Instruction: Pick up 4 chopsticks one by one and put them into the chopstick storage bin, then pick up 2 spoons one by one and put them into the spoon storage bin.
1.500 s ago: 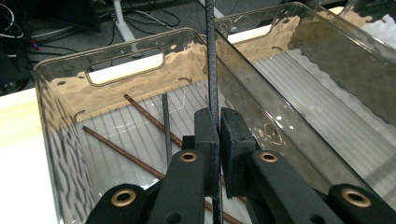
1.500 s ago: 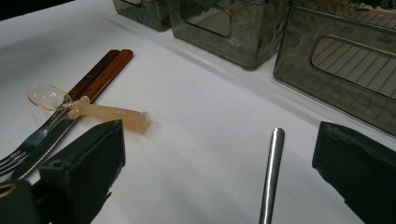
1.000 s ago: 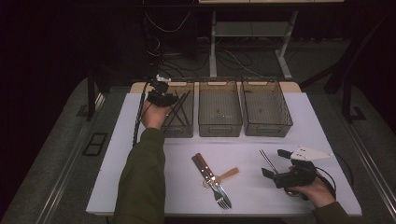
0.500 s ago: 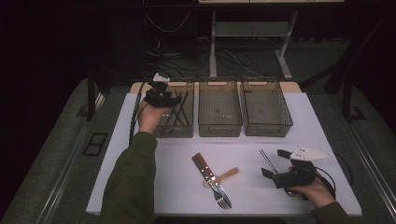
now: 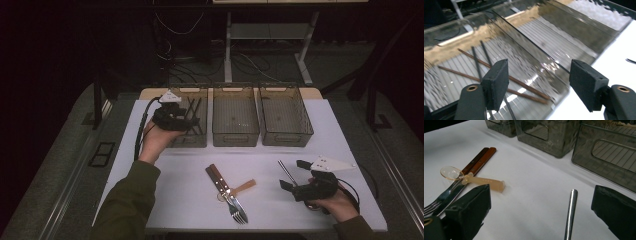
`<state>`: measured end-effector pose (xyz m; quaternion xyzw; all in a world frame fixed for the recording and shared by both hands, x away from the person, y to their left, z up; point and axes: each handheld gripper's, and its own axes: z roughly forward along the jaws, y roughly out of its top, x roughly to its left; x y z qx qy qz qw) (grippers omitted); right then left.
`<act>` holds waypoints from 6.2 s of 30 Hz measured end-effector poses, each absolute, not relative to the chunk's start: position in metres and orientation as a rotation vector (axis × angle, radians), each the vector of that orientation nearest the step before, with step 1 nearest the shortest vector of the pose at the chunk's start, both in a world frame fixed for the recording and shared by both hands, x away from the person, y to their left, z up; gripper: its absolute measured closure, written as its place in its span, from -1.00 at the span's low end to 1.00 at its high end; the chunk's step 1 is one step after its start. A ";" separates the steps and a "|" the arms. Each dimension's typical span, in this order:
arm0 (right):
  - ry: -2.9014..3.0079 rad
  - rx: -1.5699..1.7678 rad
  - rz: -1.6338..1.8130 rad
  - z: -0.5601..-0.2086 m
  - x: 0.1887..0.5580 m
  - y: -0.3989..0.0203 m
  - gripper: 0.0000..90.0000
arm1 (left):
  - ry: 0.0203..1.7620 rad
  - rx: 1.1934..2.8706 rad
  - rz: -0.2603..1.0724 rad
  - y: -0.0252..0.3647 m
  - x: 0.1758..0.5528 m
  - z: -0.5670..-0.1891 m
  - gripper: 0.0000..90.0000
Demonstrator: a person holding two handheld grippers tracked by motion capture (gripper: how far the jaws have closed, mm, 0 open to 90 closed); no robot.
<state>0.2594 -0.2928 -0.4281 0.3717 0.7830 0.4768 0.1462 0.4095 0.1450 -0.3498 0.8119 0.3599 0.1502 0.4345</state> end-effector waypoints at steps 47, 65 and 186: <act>2.331 1.107 1.242 -0.417 0.256 -0.293 -0.82 | 0.722 2.018 0.259 0.167 0.275 -0.431 -0.86; 2.422 1.163 1.147 -0.417 0.251 -0.301 0.30 | 0.723 2.058 0.225 0.164 0.271 -0.436 -1.00; 2.430 1.341 0.956 -0.440 0.256 -0.396 0.87 | 0.690 2.081 0.177 0.160 0.274 -0.441 -1.00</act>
